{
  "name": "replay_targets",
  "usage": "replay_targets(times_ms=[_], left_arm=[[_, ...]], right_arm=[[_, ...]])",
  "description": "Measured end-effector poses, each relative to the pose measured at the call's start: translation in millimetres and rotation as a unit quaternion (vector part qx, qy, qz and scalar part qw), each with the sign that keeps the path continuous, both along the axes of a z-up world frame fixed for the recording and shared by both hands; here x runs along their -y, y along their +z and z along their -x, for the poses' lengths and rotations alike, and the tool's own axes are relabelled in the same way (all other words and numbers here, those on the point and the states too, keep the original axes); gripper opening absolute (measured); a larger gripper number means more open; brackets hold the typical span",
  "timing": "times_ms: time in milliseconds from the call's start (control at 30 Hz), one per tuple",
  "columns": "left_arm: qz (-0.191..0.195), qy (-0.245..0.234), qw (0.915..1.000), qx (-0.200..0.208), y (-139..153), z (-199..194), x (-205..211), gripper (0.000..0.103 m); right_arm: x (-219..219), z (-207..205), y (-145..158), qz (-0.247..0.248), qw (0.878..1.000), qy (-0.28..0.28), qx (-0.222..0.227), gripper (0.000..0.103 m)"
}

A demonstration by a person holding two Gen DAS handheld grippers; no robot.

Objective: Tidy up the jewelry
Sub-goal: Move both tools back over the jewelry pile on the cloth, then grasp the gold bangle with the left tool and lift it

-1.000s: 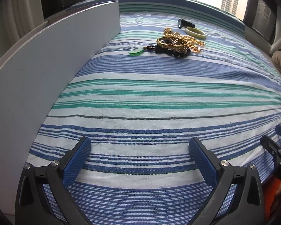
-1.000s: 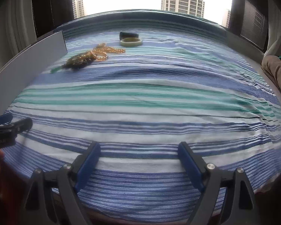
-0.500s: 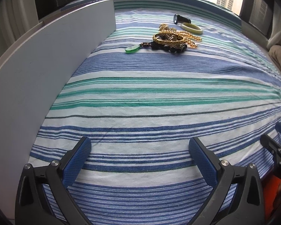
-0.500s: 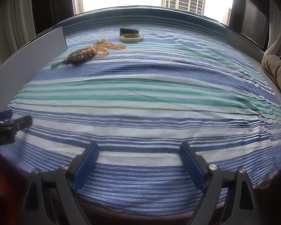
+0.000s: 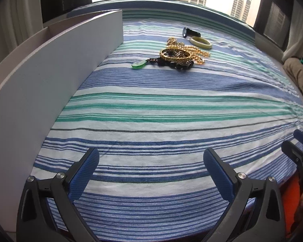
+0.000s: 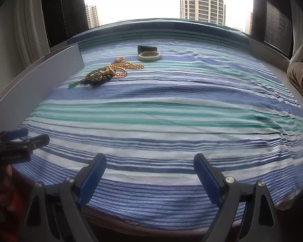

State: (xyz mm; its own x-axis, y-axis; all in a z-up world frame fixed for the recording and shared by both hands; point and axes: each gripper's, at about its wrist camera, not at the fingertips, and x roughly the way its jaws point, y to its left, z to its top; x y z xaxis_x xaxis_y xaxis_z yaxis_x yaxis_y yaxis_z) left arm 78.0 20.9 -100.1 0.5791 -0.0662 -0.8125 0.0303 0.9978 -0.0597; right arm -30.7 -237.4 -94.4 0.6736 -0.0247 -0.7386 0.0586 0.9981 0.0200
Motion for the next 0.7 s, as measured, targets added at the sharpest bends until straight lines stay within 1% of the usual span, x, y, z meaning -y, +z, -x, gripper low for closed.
replay_targets(times_ms=[67,133,267,333,433,500,567,600,633,700], left_arm=[[-0.004,-0.004,0.9999,0.014,11.4,0.9,0.2,0.102],[-0.003,-0.006,0.9998,0.019,18.6,0.6,-2.7,0.102],[0.016,0.000,0.9999,0.004,19.2,-7.6,-10.3,0.102],[0.017,0.002,0.9998,-0.008,20.9,-18.0,-12.1,0.102],[0.033,-0.003,0.9994,-0.005,38.1,-35.6,-12.2,0.102],[0.053,-0.033,0.9978,-0.022,49.0,-55.8,-5.2,0.102],[0.075,-0.068,0.9940,-0.042,56.4,-82.7,5.5,0.102],[0.079,-0.081,0.9922,-0.052,57.5,-98.4,12.2,0.102],[0.075,-0.089,0.9911,-0.064,56.6,-114.8,18.5,0.102],[0.060,-0.083,0.9912,-0.084,50.4,-146.4,30.7,0.102]], right_arm=[[1.5,1.0,7.3,-0.001,1.000,-0.001,0.009,0.090],[3.9,0.9,13.0,-0.008,1.000,0.001,0.015,0.090],[1.5,-1.8,17.3,-0.027,0.999,0.037,0.008,0.090],[-1.3,-2.2,16.7,-0.032,0.998,0.047,0.009,0.090],[-1.7,-2.6,12.9,-0.037,0.998,0.049,0.006,0.090],[1.3,-2.5,9.4,-0.041,0.998,0.044,0.002,0.090],[6.7,-1.3,6.8,-0.047,0.998,0.036,-0.001,0.090],[9.0,-1.4,5.4,-0.050,0.998,0.033,-0.003,0.090],[11.0,-1.4,4.3,-0.054,0.998,0.030,-0.005,0.090],[14.8,-0.8,3.4,-0.059,0.998,0.025,-0.005,0.090]])
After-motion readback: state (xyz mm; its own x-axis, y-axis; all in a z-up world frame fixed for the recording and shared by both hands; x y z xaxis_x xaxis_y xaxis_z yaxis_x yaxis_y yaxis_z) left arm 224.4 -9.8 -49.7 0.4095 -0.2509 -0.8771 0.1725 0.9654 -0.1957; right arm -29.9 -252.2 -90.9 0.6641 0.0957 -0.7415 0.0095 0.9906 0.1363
